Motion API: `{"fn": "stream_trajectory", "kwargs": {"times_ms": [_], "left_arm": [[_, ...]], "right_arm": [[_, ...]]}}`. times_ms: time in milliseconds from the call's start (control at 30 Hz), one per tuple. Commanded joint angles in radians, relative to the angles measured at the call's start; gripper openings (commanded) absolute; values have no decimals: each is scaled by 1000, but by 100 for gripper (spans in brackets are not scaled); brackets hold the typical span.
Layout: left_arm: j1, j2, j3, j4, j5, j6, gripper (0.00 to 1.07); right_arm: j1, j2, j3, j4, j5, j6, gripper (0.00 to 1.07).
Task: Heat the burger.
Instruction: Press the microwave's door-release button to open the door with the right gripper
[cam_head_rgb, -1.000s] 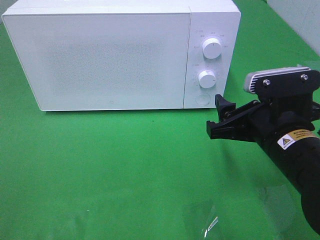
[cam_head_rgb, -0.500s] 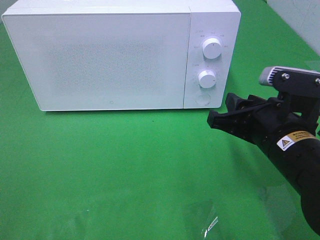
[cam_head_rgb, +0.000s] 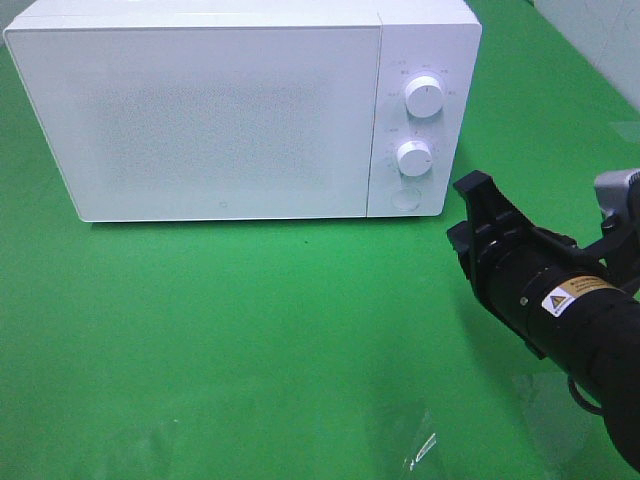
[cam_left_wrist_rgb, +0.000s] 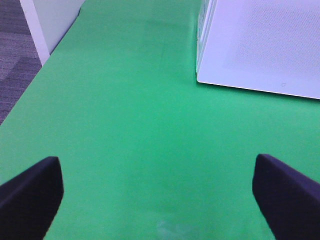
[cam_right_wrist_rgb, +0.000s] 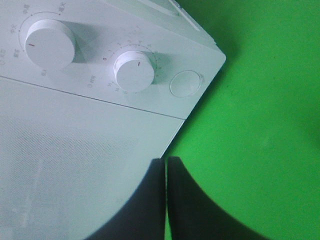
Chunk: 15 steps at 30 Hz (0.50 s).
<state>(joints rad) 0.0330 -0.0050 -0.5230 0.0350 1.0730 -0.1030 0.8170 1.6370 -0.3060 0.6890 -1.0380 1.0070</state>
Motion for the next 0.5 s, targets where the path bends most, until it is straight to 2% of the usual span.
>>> {"fn": "stream_trajectory", "kwargs": {"times_ms": [33, 333, 500], "left_arm": [[1, -17, 2, -2, -2, -1, 94], [1, -17, 2, -2, -2, -1, 94], [1, -17, 2, -2, -2, -1, 94]], "right_arm": [[1, 1, 1, -20, 56, 202, 0], [1, 1, 1, -15, 94, 388, 0], [1, 2, 1, -12, 108, 392, 0]]}}
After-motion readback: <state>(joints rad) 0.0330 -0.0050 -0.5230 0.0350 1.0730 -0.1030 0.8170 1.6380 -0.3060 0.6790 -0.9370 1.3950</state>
